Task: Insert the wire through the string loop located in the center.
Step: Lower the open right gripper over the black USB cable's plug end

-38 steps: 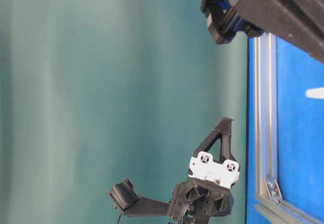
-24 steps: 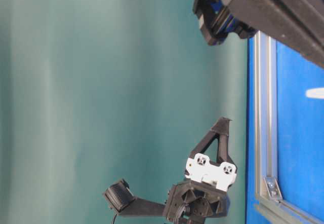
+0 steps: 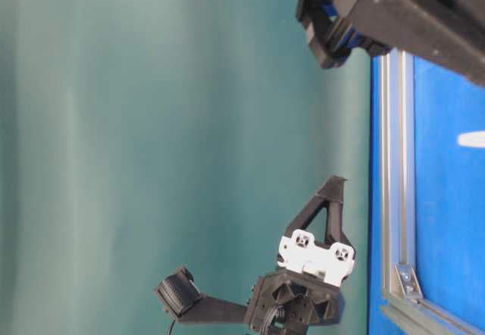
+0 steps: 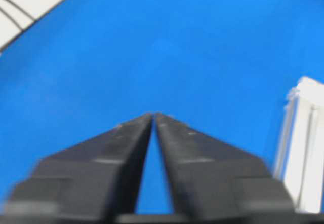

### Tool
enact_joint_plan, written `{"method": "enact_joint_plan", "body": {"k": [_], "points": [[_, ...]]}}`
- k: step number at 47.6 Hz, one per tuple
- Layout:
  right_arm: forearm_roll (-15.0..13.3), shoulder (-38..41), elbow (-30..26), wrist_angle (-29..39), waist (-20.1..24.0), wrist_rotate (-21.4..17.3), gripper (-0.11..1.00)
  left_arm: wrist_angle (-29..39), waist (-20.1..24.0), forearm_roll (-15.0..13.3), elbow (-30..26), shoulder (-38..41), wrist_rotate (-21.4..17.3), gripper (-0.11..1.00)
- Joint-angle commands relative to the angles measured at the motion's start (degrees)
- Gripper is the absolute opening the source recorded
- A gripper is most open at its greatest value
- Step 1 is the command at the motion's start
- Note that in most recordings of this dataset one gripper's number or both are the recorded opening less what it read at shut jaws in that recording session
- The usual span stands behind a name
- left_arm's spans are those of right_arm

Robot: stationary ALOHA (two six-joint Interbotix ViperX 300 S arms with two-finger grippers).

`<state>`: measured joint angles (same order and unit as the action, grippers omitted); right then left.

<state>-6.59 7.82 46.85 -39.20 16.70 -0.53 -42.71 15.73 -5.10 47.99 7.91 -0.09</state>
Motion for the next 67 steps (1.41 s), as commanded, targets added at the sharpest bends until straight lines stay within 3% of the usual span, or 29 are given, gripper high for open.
{"method": "enact_joint_plan", "body": {"k": [1, 9, 12, 17, 35, 55, 67], "points": [[-0.09, -1.49, -1.05, 0.26, 0.79, 0.00, 0.25, -0.18, 0.00, 0.18, -0.44, -1.58, -0.09, 0.00], [-0.09, -1.49, -1.05, 1.58, 1.23, 0.00, 0.76, -0.09, 0.09, 0.18, -0.44, -1.58, -0.18, 0.00], [0.00, -1.49, -1.14, 1.93, 1.23, 0.00, 0.88, -0.09, 0.18, 0.18, -0.44, -1.58, -0.18, 0.00], [-0.09, -1.49, -1.14, 2.02, 1.23, 0.00, 0.81, -0.09, 0.18, 0.18, -0.44, -1.58, -0.18, 0.00], [0.70, -0.18, -1.85, 4.83, 1.32, -0.26, 0.84, -0.09, 0.18, 0.18, -0.44, -1.58, -0.18, 0.00], [1.32, 7.03, -4.39, 10.11, 1.32, -4.48, 0.84, 0.44, 0.18, 0.18, -0.44, -1.58, -0.26, 0.00], [1.41, 7.65, -4.04, 10.55, 1.32, -5.01, 0.80, 0.44, 0.18, 0.18, -0.44, -1.58, -0.26, 0.00]]}}
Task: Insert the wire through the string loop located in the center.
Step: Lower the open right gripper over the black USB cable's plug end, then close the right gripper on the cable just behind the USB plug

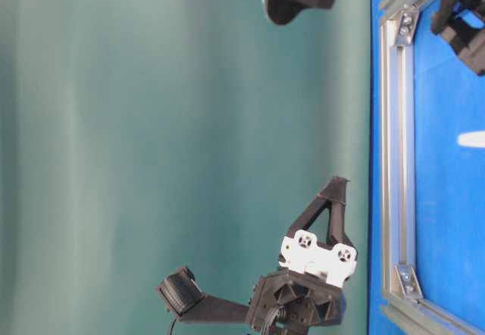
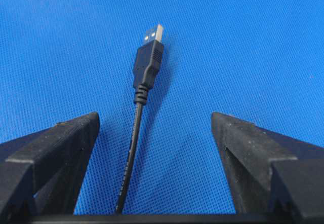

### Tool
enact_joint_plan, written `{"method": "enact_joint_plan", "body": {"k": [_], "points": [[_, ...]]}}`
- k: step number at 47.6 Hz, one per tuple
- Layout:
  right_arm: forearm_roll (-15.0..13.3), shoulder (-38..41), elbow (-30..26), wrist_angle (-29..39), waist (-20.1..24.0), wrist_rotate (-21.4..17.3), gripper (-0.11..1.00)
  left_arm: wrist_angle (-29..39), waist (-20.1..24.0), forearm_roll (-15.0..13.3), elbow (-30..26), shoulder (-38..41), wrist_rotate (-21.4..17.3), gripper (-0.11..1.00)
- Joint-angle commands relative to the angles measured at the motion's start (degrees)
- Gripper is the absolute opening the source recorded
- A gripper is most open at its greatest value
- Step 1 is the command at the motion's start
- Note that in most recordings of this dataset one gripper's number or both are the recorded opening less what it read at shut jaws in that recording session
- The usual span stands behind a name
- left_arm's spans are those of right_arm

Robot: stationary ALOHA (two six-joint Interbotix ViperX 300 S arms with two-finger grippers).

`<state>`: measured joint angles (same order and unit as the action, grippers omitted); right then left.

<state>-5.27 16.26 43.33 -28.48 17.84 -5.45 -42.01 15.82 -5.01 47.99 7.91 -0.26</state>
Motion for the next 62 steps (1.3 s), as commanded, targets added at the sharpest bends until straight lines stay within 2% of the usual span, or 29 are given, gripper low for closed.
{"method": "enact_joint_plan", "body": {"k": [1, 7, 10, 20, 24, 39, 62], "points": [[0.18, -0.79, -0.53, -0.18, 0.18, -0.09, 0.79, -0.26, 0.09, 0.18, -0.44, -1.58, -0.09, 0.00], [0.00, -0.88, -0.53, -0.18, 0.18, 0.00, 0.71, -0.26, 0.09, 0.18, -0.44, -1.58, -0.18, 0.00], [0.00, -0.88, -0.53, -0.09, 0.18, 0.09, 0.63, -0.26, 0.09, 0.18, -0.53, -1.58, -0.18, 0.00], [-0.35, -0.88, -0.44, -0.09, 0.18, 0.53, 0.10, -0.26, 0.09, 0.18, -0.44, -1.58, -0.18, 0.00], [-0.44, -0.88, -0.44, -0.18, 0.09, 0.53, -0.02, -0.26, 0.09, 0.26, -0.44, -1.58, -0.26, 0.00], [-0.70, -1.49, -0.35, 0.26, 0.18, 0.09, -0.03, -0.26, 0.09, 0.26, -0.53, -1.58, -0.26, 0.00], [-0.62, -14.06, -1.67, 12.48, 0.44, 0.09, -0.03, -0.26, 0.09, 0.35, -0.62, -1.58, -0.35, 0.00]]}}
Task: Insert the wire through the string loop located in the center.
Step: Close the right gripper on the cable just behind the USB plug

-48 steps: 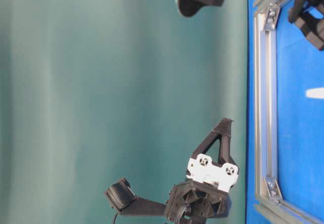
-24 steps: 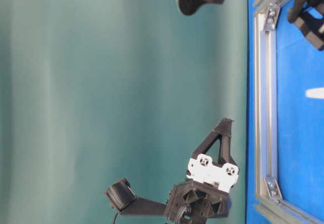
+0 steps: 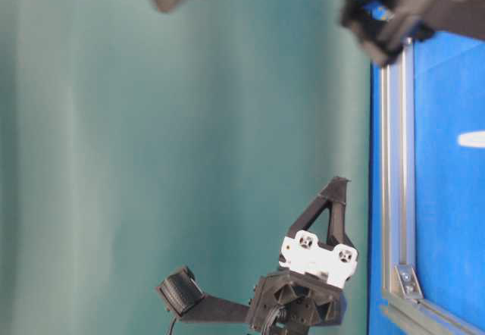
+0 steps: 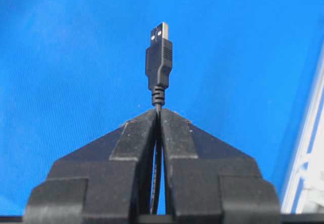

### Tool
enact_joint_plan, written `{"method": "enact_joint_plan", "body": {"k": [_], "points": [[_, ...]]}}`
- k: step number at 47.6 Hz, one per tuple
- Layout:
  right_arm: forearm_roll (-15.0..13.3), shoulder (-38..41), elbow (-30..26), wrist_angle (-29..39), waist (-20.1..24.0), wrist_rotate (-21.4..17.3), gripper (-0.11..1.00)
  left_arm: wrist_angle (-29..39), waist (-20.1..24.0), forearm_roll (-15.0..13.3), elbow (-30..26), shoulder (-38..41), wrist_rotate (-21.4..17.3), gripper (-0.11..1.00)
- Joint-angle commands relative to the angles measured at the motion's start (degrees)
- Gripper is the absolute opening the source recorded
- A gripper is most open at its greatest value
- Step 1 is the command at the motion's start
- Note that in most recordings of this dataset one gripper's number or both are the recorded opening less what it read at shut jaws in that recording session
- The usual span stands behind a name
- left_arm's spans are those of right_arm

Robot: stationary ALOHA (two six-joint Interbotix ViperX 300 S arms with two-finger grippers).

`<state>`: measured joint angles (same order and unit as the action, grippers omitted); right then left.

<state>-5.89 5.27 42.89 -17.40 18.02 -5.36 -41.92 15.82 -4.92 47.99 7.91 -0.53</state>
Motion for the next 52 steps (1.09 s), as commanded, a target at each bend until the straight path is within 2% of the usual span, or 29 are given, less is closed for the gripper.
{"method": "enact_joint_plan", "body": {"k": [1, 12, 52], "points": [[0.00, -3.52, -1.32, 1.93, 0.26, 0.00, -0.03, -0.35, 0.09, 0.26, -0.62, -1.58, -0.09, 0.00], [0.09, -5.71, -2.55, 6.50, 0.26, 0.09, -0.03, -0.35, 0.09, 0.26, -0.53, -1.58, -0.09, 0.00], [0.09, -5.71, -2.37, 6.68, 0.26, 0.09, -0.03, -0.35, 0.09, 0.26, -0.53, -1.58, 0.00, 0.00]]}}
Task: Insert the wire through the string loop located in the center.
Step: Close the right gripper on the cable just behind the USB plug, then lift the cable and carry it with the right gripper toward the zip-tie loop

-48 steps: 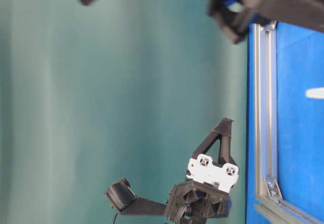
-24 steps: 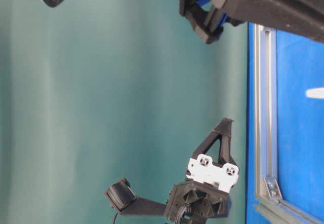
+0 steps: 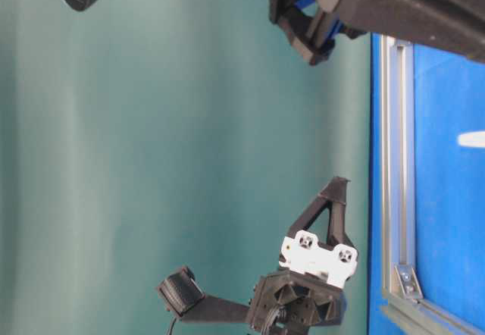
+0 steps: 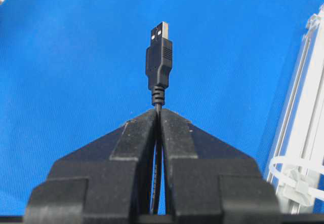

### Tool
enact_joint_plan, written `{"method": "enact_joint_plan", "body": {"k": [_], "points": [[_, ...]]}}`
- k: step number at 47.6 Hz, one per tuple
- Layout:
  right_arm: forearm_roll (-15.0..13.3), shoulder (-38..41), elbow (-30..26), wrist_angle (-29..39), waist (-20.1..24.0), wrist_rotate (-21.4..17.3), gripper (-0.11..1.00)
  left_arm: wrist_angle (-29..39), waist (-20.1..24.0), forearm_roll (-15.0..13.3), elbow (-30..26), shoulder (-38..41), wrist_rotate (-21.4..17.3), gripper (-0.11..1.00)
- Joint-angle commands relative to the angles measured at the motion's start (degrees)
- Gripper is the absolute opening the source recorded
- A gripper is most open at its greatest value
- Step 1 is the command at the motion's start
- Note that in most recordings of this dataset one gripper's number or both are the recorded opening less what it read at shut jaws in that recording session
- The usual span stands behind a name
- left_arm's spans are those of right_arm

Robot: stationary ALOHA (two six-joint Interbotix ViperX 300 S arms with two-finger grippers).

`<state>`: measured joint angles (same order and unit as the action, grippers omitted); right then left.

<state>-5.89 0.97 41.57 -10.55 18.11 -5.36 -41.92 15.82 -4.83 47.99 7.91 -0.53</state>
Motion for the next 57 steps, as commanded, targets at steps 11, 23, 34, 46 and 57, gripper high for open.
{"method": "enact_joint_plan", "body": {"k": [11, 23, 34, 46, 57], "points": [[0.09, -1.41, -1.05, -0.09, 0.18, 0.09, -0.03, -0.35, 0.09, 0.09, -0.53, -1.58, 0.00, 0.00], [0.09, -1.41, -1.05, -0.09, 0.18, 0.09, -0.03, -0.35, 0.09, 0.18, -0.44, -1.67, 0.00, 0.00], [0.09, -1.41, -0.97, -0.09, 0.18, 0.09, -0.03, -0.35, 0.09, 0.18, -0.44, -1.58, 0.00, 0.00], [0.09, -1.41, -0.97, 0.00, 0.18, 0.09, -0.03, -0.35, 0.09, 0.18, -0.44, -1.67, 0.00, 0.00], [0.26, -2.11, 0.09, 0.00, 0.18, 0.00, -0.03, -0.35, 0.09, 0.18, -0.53, -1.67, 0.00, 0.00]]}}
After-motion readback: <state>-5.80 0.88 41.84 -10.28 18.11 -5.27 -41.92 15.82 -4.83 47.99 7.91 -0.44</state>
